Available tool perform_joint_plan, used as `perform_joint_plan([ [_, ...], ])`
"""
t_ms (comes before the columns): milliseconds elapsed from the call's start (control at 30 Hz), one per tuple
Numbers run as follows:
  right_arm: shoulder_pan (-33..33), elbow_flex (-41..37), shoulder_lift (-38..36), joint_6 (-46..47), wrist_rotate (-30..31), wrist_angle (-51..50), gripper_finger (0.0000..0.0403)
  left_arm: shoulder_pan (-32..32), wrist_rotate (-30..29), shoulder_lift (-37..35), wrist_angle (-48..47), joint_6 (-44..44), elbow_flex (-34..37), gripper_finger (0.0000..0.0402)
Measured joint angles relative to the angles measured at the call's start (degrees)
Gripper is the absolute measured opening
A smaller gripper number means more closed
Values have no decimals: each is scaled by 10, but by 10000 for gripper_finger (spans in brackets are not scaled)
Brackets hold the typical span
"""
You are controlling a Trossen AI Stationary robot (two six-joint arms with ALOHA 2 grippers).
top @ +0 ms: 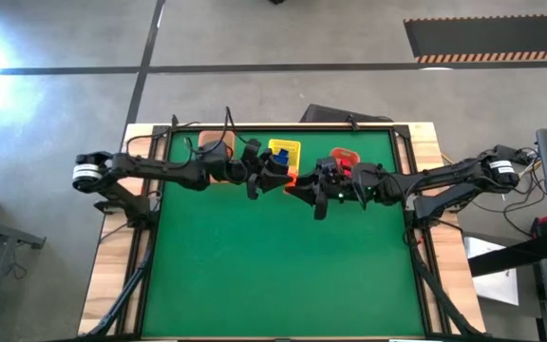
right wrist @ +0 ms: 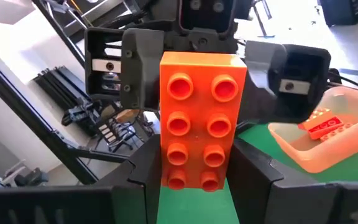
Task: Sort & place blocks by color
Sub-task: Put the orange game piece into the light orange bin
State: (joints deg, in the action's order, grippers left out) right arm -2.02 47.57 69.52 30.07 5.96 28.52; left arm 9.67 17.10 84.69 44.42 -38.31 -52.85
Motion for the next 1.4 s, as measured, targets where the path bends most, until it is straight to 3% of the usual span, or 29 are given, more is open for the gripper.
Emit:
perform_joint_plan([
  [300,12,0,0,23,-2,-11,126,-3,8,22,-1,-4,-22,198],
  [600,12,0,-1,25,-4,-13,126,-3,8,20,-5,-3,-20,126],
  [933,12,0,-1,25,-3,-16,127,-3,9,20,-5,-3,-19,129],
  [1200,12,0,-1,25,5,-29,237,-3,11,18,-14,-5,-19,131],
  [1400,20,0,-13,53,2,-76,278,3,12,10,-54,-5,-19,132],
])
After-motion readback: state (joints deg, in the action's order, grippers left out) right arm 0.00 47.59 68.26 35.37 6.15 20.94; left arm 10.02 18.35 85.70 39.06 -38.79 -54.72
